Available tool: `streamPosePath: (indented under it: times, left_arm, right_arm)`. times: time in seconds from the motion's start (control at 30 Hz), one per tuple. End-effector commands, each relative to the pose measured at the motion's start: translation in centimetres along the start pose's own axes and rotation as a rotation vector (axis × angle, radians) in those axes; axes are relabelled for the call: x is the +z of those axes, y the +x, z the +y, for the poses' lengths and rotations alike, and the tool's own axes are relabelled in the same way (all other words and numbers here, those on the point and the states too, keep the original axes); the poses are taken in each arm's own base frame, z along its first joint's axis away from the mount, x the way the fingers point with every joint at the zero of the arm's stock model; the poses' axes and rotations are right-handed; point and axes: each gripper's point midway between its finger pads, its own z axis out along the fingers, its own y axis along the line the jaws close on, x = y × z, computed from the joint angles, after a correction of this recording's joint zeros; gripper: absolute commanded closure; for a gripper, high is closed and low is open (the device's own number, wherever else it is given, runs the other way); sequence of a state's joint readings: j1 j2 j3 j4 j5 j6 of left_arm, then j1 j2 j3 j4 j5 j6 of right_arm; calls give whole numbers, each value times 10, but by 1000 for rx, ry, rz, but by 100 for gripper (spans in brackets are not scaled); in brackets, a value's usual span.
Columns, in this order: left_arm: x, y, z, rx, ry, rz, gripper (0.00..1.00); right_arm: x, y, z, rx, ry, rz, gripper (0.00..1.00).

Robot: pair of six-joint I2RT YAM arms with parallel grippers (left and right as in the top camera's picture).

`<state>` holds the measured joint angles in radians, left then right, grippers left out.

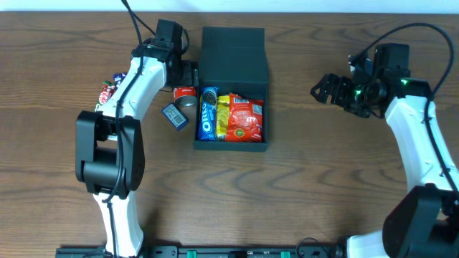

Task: Pack container
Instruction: 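Move left gripper to the red Pringles can and grasp it, then lift the Pringles can with left gripper and carry it over the box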

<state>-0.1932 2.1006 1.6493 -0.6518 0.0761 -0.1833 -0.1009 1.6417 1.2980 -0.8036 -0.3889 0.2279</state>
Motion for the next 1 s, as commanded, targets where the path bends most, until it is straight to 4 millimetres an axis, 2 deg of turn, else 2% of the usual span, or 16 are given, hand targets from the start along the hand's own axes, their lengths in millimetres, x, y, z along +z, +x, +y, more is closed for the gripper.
streamPosePath:
  times: [0.0,0.33,0.97]
  left_arm:
    - [8,0,-1,3,8,11,13]
    - [26,10,-1,1,13,55,13]
    - [35,11,-1,25,12,58,12]
  right_arm:
    - [-8,-7,5,2,-13,-26,1]
    - [-8,-7,5,2,-13,-26,1]
    - [-8,-7,5,2,-13,-27,1]
